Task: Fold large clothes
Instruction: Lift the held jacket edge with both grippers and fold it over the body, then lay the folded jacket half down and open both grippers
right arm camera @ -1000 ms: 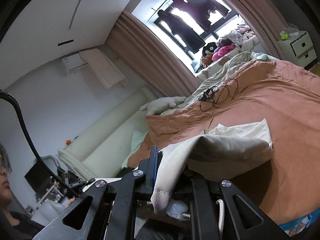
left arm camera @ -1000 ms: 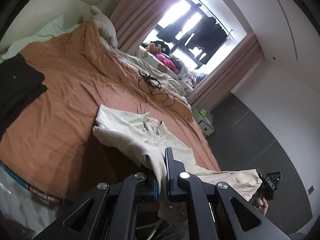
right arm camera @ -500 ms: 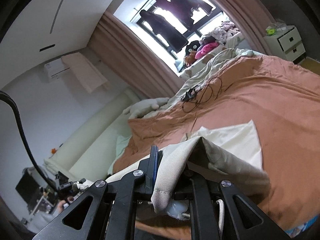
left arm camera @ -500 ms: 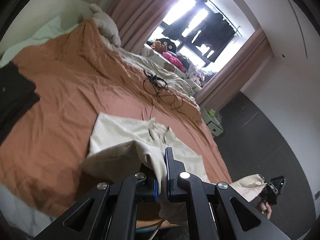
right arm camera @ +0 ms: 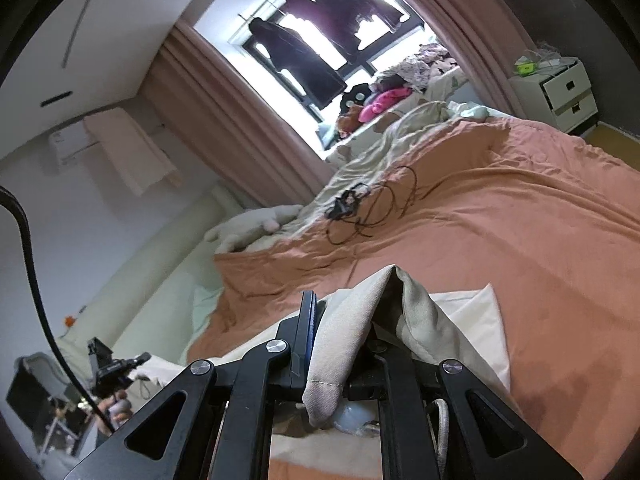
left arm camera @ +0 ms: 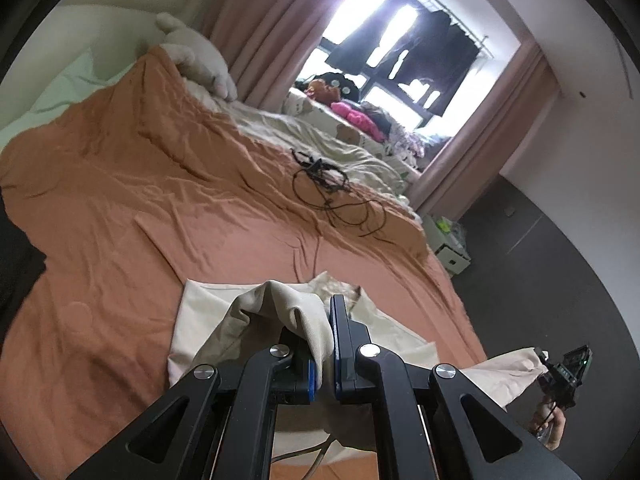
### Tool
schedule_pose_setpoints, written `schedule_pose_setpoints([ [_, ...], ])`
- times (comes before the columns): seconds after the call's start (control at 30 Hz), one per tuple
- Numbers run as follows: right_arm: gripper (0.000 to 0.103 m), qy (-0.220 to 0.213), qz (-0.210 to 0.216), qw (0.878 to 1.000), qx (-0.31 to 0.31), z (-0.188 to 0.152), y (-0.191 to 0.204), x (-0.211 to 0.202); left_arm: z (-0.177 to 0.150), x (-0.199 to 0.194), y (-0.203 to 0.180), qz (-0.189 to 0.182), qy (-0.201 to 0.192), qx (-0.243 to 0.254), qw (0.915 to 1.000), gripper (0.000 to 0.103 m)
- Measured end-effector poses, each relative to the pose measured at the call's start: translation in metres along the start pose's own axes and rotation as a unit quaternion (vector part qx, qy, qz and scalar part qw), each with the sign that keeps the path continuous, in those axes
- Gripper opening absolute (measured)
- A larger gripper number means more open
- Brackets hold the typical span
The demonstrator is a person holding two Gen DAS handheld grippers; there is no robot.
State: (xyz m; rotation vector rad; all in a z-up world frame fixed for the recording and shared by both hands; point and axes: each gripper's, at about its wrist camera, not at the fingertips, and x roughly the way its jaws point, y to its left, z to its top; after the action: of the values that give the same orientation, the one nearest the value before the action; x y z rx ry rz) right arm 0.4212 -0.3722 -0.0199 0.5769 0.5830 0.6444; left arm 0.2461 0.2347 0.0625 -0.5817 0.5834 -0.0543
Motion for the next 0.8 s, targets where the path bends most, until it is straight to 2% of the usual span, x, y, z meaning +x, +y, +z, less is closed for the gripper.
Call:
schedule_pose_setpoints([
  [0.33,0.01,0.041,-0.043,0.998,0.012,0.007,-0.031,0.066,0.017,0.085,0.035,0.03,0.035,-0.008,0.9989,0.006],
  [0.63,0.01,0.081,-0.085,0.993,0.028,-0.007,-0.065,0.12,0.002,0.153,0.07,0.073,0.075,-0.022,0.9943,0.006],
  [0.8,0.012,0.098,-0.113,0.987,0.052,-0.016,-0.091,0.144,-0.002,0.183,0.089,0.065,0.098,-0.042,0.9922,0.01],
])
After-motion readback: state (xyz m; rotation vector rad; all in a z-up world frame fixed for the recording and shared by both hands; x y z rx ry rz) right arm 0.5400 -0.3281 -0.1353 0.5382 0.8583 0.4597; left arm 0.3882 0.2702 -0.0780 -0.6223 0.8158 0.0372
